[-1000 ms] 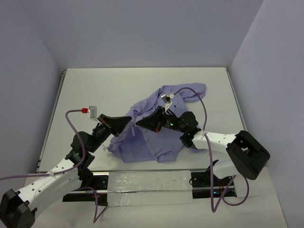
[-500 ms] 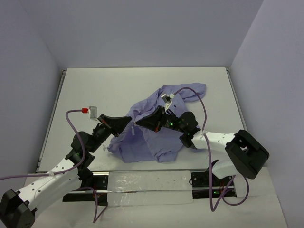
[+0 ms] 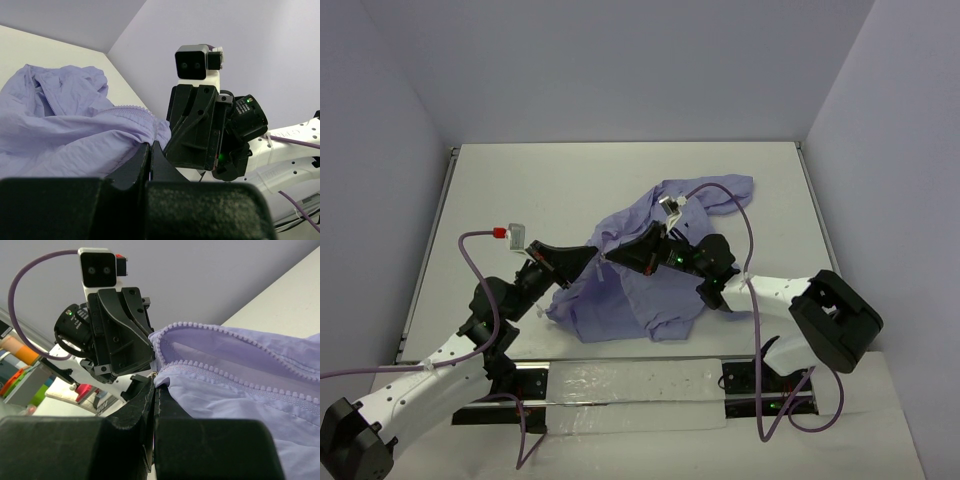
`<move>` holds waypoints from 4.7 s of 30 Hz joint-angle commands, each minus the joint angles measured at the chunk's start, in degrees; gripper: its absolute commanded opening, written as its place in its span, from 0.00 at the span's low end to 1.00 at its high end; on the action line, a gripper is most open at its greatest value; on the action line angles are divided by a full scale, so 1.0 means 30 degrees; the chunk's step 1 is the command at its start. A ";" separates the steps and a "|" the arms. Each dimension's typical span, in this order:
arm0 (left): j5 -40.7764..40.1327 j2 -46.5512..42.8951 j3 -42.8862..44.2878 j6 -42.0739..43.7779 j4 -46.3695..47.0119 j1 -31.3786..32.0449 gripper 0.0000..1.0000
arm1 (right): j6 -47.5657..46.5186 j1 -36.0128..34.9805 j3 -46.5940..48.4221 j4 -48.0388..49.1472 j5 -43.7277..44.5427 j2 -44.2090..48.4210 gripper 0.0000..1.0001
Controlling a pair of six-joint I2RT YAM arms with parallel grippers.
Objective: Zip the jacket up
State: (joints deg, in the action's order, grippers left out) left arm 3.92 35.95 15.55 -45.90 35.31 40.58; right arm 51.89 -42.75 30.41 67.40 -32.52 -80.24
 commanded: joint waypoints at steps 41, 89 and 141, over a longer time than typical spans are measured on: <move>-0.0429 0.0373 0.0843 0.0029 0.0740 0.0214 0.00 | 0.1738 0.0246 -0.0315 0.5115 -0.0995 -0.0997 0.00; -0.0459 0.0088 0.0563 -0.0026 0.0535 0.0390 0.00 | 0.1604 0.0485 -0.0122 0.5101 -0.0575 -0.0465 0.00; 0.0084 0.0851 0.0646 -0.0285 0.0989 0.0530 0.00 | 0.2068 0.1001 0.0102 0.5834 -0.0401 -0.0638 0.00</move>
State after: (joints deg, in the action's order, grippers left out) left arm 2.51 38.10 15.62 -46.32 34.97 41.60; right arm 57.88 -40.23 28.62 73.97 -34.06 -83.35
